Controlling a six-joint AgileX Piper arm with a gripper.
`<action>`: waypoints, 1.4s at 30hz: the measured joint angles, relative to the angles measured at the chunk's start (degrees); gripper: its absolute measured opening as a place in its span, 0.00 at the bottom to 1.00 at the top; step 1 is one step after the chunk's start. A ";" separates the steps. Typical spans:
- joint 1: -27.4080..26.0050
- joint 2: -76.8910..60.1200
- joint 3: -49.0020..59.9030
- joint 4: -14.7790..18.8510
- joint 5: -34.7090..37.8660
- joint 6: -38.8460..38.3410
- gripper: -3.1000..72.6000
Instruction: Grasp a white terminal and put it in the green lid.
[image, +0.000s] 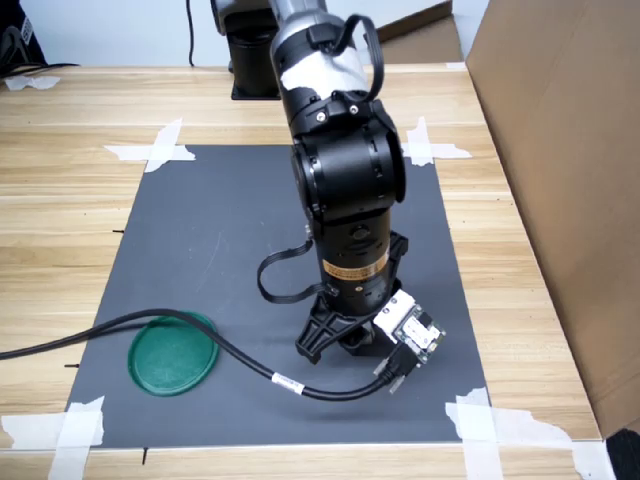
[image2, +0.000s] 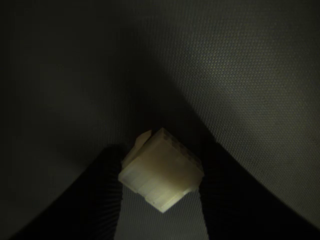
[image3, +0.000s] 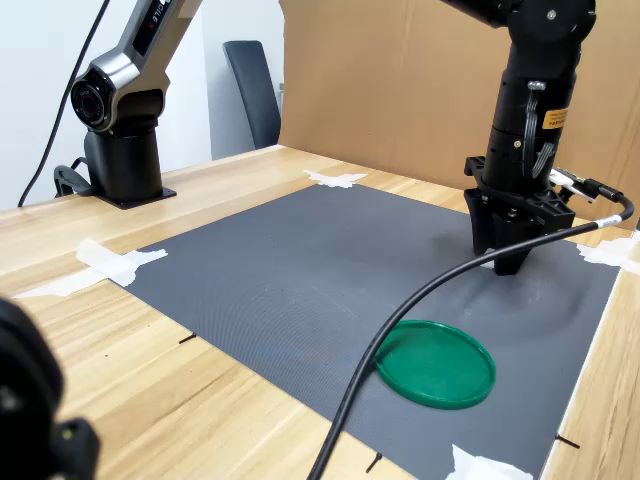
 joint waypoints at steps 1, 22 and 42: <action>0.00 0.00 0.00 0.00 0.01 0.00 0.53; -6.43 -11.93 0.00 2.72 4.87 0.10 0.53; -21.15 -11.19 0.00 -0.23 2.97 -4.79 0.53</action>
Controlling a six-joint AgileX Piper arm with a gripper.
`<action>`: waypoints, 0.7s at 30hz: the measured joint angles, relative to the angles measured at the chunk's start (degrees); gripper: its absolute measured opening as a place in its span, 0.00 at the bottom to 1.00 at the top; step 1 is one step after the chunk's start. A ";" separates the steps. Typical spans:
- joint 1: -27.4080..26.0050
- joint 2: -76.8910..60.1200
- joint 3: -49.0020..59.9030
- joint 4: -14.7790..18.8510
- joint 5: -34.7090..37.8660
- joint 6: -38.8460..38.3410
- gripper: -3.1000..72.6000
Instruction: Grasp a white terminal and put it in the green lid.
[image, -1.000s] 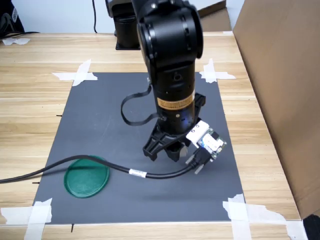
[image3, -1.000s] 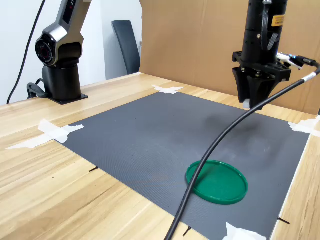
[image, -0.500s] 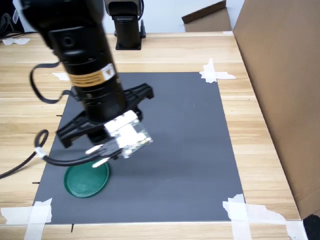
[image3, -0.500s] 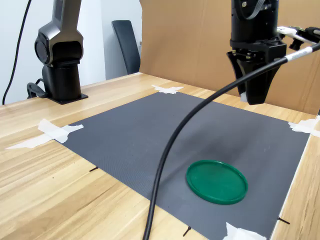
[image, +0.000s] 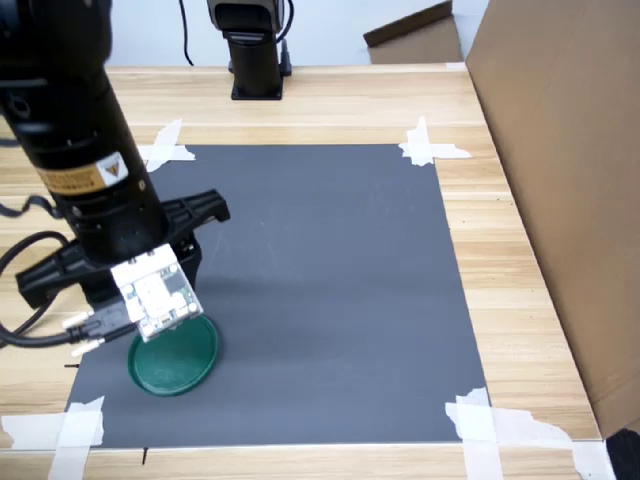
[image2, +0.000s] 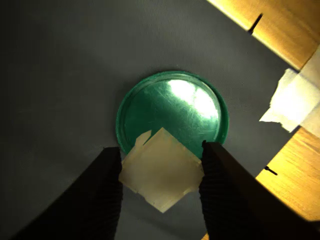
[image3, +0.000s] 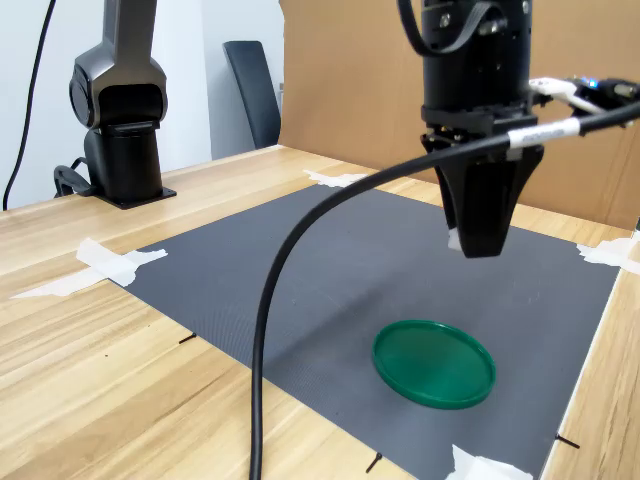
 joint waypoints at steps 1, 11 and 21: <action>0.00 0.77 0.00 -0.41 0.00 0.00 0.53; 0.00 6.22 0.00 -2.78 -0.75 0.14 0.53; 0.00 8.97 0.00 -6.66 -1.32 2.61 0.53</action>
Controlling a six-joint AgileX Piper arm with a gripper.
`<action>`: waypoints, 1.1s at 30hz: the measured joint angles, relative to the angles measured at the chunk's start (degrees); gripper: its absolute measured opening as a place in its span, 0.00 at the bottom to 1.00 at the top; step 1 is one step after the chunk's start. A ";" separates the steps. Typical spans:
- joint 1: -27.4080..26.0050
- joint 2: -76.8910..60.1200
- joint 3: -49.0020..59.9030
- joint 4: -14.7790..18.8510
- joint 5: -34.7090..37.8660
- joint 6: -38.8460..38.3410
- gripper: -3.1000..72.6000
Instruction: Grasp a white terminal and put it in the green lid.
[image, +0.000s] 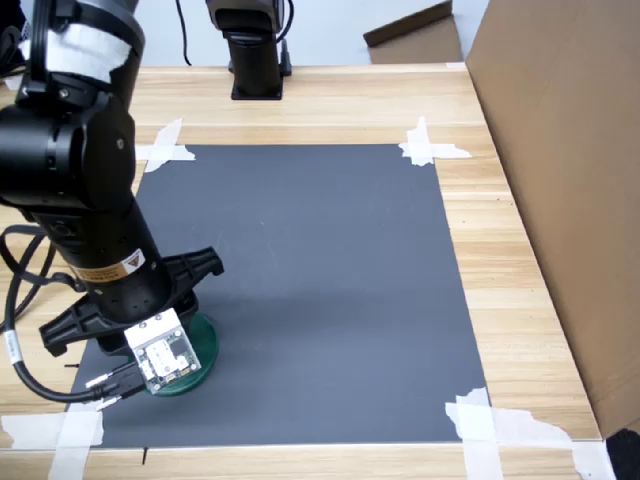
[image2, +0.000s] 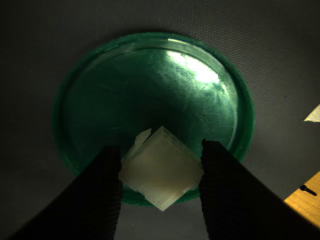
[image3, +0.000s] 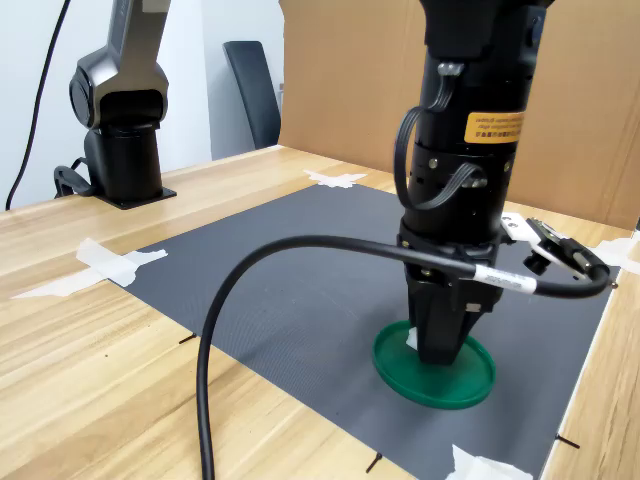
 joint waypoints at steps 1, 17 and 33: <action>0.00 0.13 0.00 0.25 0.25 0.00 0.53; 0.00 0.13 0.00 2.25 1.26 0.23 0.87; -3.43 -12.39 4.33 5.86 -4.08 2.67 0.01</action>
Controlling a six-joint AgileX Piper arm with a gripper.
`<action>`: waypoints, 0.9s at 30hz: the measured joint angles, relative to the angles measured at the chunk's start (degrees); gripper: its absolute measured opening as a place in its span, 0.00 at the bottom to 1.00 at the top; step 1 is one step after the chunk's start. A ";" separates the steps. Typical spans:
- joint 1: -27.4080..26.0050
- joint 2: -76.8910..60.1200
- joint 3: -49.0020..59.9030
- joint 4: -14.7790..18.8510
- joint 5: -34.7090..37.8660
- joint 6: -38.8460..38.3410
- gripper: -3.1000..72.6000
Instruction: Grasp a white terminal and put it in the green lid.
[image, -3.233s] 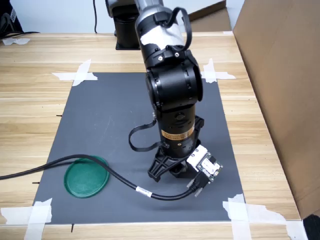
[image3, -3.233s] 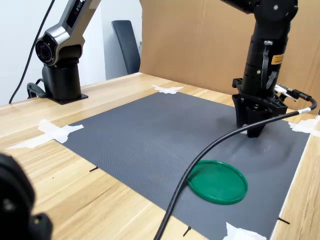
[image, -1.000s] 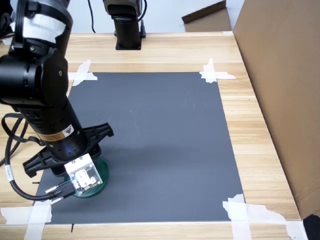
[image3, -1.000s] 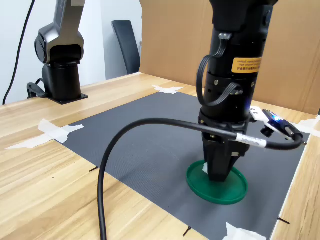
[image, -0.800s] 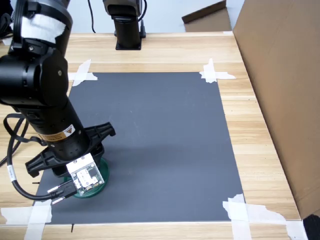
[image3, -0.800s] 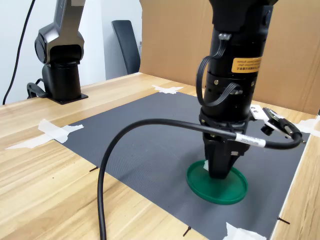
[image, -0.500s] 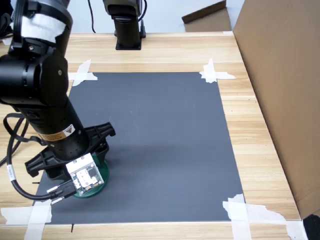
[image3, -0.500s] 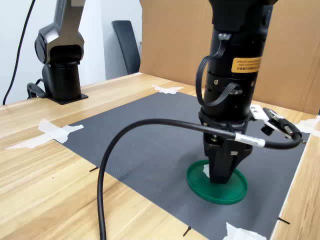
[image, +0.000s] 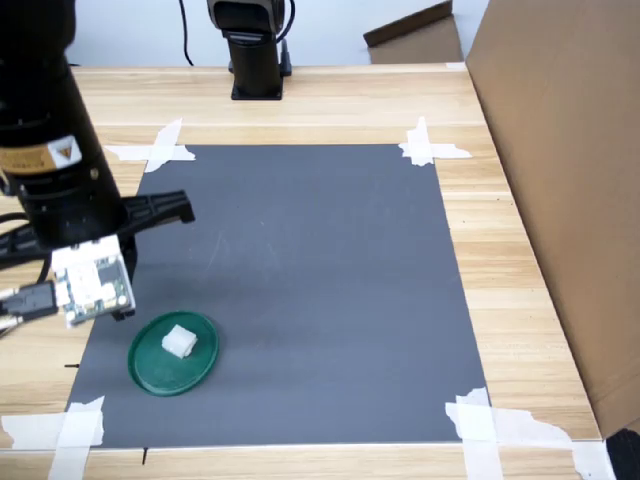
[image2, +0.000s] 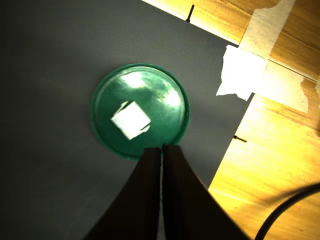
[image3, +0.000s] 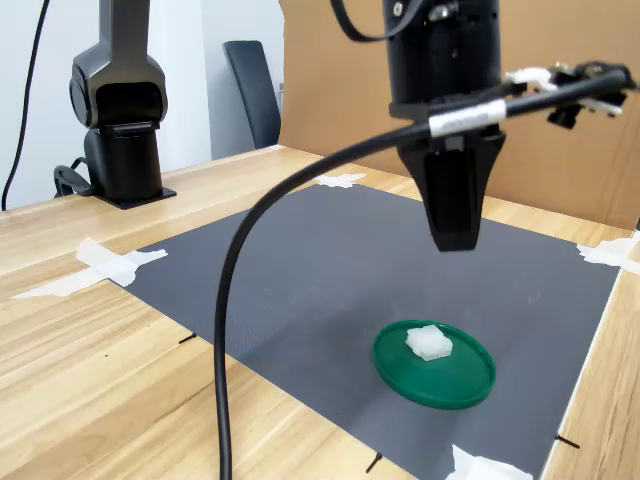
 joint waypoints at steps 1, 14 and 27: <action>0.00 -1.65 1.50 0.77 -0.75 0.74 0.01; 0.00 -30.82 31.12 3.38 -20.14 13.48 0.01; 0.52 -41.35 39.04 5.11 -29.95 11.45 0.01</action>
